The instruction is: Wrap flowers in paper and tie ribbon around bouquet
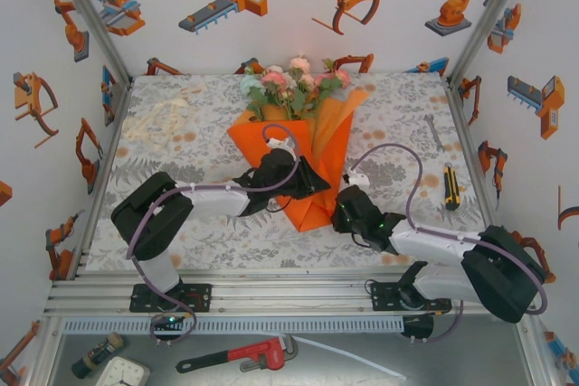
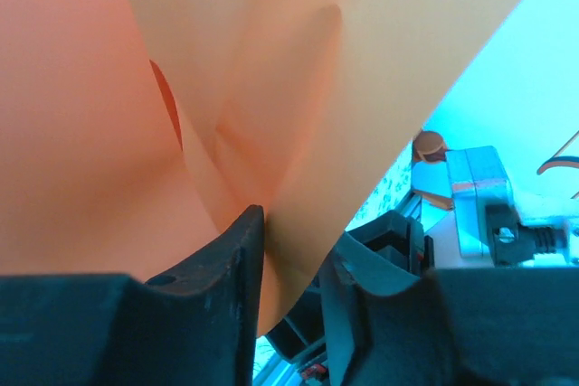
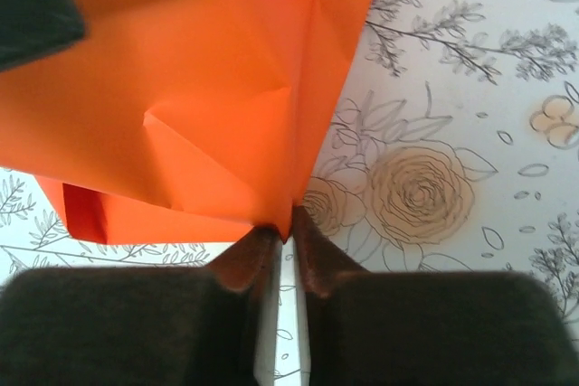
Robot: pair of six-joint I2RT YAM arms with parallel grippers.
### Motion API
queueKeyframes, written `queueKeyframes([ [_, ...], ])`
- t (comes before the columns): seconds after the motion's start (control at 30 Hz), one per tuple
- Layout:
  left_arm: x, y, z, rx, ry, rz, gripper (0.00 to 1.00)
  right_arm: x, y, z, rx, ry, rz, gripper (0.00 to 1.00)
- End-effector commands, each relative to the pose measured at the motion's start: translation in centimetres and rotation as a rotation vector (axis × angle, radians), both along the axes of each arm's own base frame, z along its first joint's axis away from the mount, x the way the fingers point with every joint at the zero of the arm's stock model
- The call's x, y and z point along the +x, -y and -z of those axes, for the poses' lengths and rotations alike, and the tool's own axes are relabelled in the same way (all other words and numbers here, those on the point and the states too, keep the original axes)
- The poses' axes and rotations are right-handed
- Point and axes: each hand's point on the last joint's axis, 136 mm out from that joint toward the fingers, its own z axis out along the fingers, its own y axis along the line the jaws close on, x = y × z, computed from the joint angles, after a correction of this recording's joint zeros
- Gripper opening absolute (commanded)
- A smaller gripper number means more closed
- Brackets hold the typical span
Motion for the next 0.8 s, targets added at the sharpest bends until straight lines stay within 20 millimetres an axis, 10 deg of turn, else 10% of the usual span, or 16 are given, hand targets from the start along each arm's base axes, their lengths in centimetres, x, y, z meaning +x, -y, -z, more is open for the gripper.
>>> queueKeyframes([
  [0.0, 0.0, -0.4, 1.4, 0.061, -0.013, 0.003, 0.19, -0.7, 0.9, 0.7, -0.079, -0.041, -0.01, 0.39],
  [0.33, -1.0, -1.8, 2.6, 0.073, -0.059, -0.026, 0.14, -0.2, -0.1, -8.8, 0.117, 0.09, -0.123, 0.6],
  [0.57, -1.9, -0.5, 2.8, 0.06, -0.066, 0.007, 0.14, 8.5, 0.7, -12.5, 0.406, 0.059, 0.004, 0.57],
  [0.77, -2.3, -0.5, 2.8, 0.056, -0.075, 0.009, 0.14, 17.2, -0.8, -9.8, 0.499, -0.01, 0.067, 0.46],
])
